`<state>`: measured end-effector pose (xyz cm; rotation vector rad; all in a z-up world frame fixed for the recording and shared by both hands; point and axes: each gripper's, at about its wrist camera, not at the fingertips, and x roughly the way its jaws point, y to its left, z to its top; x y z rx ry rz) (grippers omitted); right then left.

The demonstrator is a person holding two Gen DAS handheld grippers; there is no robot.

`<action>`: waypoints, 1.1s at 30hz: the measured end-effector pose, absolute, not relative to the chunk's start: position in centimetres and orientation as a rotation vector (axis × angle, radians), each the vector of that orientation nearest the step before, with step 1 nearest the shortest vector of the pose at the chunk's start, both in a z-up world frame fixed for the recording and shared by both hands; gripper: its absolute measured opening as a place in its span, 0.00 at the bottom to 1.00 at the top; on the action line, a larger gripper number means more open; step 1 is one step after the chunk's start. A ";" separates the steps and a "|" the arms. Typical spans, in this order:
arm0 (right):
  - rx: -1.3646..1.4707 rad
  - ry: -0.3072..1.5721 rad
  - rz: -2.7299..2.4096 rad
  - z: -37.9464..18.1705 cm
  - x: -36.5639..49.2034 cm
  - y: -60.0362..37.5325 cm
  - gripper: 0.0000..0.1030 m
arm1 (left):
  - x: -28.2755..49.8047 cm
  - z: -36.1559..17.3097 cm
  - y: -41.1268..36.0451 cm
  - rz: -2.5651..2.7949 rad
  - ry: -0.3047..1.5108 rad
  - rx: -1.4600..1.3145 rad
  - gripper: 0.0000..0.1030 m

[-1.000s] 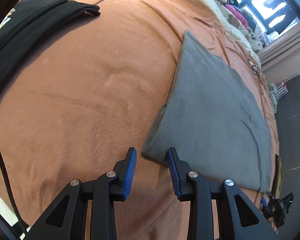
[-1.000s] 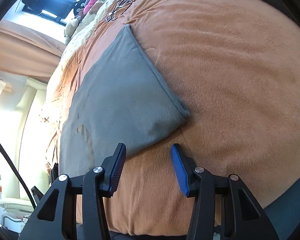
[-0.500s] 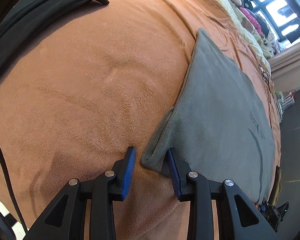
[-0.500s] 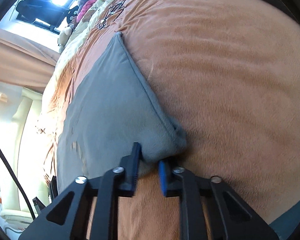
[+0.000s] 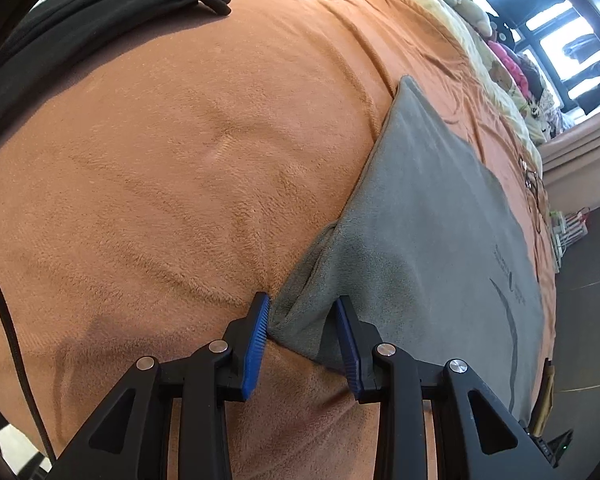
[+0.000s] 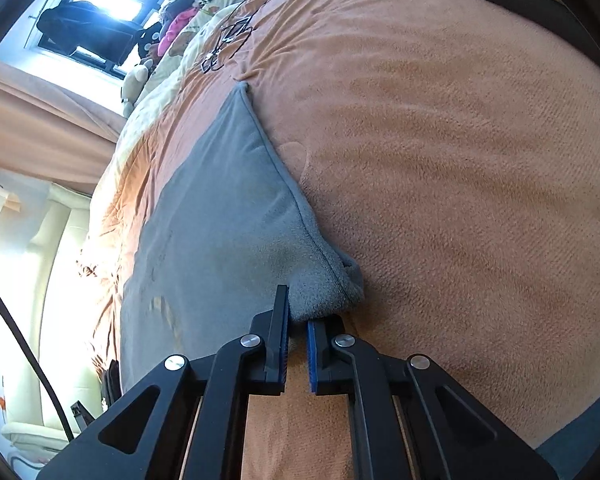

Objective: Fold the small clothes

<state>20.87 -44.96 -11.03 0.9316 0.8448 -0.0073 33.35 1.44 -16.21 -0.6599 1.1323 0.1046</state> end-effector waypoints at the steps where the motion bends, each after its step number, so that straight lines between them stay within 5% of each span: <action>1: 0.929 0.847 -0.008 -11.0 20.9 -44.9 0.04 | 33.3 -16.2 1.5 0.106 1.132 -0.662 0.31; 5: 0.931 0.844 -0.008 -10.4 21.1 -45.1 0.04 | 32.8 -15.7 2.1 0.099 1.126 -0.656 0.08; 33: 0.886 0.763 0.026 -5.7 15.2 -46.5 0.01 | 25.7 -7.3 4.5 -0.030 0.946 -0.726 0.05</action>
